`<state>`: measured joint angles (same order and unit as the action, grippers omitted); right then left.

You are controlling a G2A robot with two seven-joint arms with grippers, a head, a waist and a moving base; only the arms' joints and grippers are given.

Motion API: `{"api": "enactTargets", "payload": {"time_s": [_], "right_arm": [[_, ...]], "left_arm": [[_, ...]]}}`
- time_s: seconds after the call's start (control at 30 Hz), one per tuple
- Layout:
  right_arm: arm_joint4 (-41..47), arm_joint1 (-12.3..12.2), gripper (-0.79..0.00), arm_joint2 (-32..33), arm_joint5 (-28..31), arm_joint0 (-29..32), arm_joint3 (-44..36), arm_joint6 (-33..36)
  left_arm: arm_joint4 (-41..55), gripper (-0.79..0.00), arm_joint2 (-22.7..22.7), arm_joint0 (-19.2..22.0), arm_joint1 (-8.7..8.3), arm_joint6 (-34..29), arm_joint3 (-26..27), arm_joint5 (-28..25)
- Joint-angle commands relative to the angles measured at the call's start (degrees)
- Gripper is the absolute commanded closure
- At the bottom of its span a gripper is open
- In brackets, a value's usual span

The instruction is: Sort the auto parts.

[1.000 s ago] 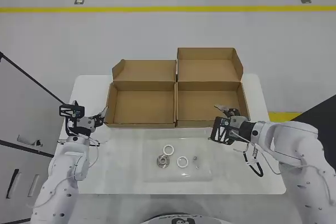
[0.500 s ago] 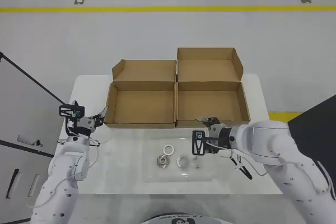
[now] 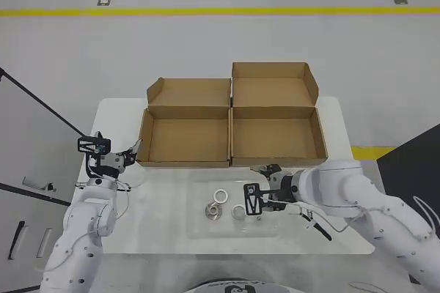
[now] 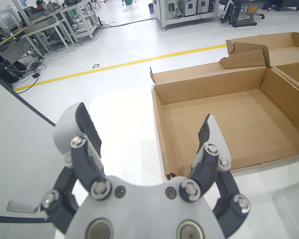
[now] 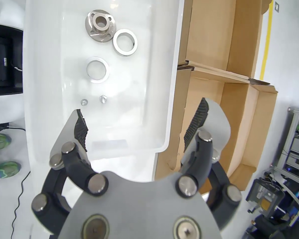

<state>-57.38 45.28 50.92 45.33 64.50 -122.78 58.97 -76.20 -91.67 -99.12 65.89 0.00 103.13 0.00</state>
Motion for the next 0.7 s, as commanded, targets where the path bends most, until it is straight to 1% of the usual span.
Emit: {"api": "enactTargets", "payload": {"time_s": [0.0, 0.13, 0.3, 0.53, 0.67], "right_arm": [[3.71, -1.0, -0.785, -2.27, -1.9, -2.49, -0.09, 1.9], [9.77, -2.78, -0.785, -7.93, -5.14, -8.03, 0.19, 5.14], [15.28, -4.06, -0.785, -14.96, -8.02, -14.65, 0.9, 8.01], [17.99, -4.32, -0.785, -21.4, -9.26, -20.14, 3.21, 9.24], [16.61, -4.04, -0.785, -23.47, -9.14, -20.79, 4.72, 9.12]], "left_arm": [[0.0, -0.785, 0.0, 0.0, 0.0, 0.0, 0.0, 0.0], [0.0, -0.785, 0.0, 0.0, 0.0, 0.0, 0.0, 0.0], [0.0, -0.785, 0.0, 0.0, 0.0, 0.0, 0.0, 0.0], [0.0, -0.785, 0.0, 0.0, 0.0, 0.0, 0.0, 0.0], [0.0, -0.785, 0.0, 0.0, 0.0, 0.0, 0.0, 0.0]]}}
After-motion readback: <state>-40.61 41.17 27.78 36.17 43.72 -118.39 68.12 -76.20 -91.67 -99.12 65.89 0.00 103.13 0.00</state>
